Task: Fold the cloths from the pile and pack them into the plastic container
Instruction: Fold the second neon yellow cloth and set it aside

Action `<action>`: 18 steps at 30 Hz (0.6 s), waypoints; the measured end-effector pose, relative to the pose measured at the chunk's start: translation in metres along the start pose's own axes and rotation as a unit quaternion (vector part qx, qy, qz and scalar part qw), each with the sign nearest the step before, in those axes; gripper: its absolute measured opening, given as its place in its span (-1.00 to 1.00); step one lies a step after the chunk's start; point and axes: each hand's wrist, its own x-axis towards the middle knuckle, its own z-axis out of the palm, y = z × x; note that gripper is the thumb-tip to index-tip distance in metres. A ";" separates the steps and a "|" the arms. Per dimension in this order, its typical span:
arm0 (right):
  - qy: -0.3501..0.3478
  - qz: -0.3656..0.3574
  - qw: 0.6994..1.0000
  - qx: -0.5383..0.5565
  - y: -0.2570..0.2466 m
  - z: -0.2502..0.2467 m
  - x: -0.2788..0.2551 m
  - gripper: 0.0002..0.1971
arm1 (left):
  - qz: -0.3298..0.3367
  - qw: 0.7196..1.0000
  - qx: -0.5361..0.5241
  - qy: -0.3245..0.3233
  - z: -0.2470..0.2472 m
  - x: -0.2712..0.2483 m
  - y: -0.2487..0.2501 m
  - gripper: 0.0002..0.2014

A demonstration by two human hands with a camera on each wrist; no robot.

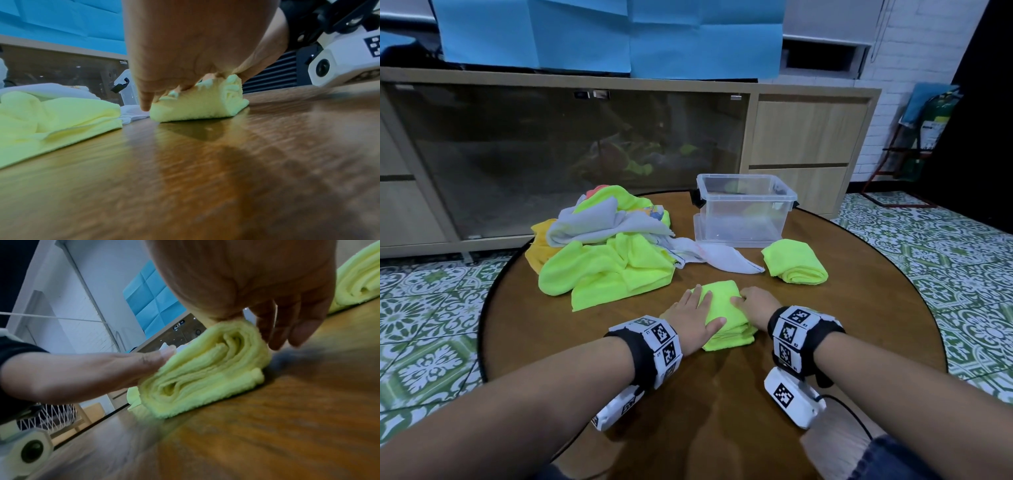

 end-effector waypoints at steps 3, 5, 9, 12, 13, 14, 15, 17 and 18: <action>-0.005 0.025 1.000 0.005 0.001 0.001 0.004 -0.63 | -0.009 1.000 0.009 0.003 -0.001 -0.001 0.001 -0.32; 0.005 0.045 0.998 0.032 0.002 -0.001 0.003 -0.59 | -0.034 0.999 -0.013 0.004 -0.001 -0.001 0.003 -0.30; 0.026 0.054 0.996 0.068 0.004 -0.006 -0.003 -0.54 | -0.102 0.985 -0.135 0.036 0.002 0.006 0.004 -0.17; 0.023 0.051 0.995 0.078 0.004 -0.007 -0.002 -0.61 | -0.126 0.958 -0.253 0.055 0.002 0.017 0.000 -0.21; 0.025 0.042 0.996 0.069 0.003 -0.007 -0.002 -0.61 | -0.129 0.955 -0.263 0.055 0.002 0.018 -0.001 -0.23; 0.034 0.028 0.998 0.053 0.002 -0.007 -0.002 -0.60 | -0.128 0.954 -0.265 0.056 0.002 0.019 -0.002 -0.25; 0.046 0.012 0.998 0.041 0.001 -0.006 -0.003 -0.57 | -0.126 0.954 -0.266 0.061 0.004 0.020 -0.004 -0.26; 0.060 -0.009 0.997 0.054 0.001 -0.005 -0.004 -0.55 | -0.117 0.953 -0.272 0.068 0.006 0.022 -0.008 -0.26; 0.058 -0.015 0.995 0.076 0.001 -0.005 -0.004 -0.57 | -0.117 0.951 -0.278 0.071 0.006 0.023 -0.009 -0.25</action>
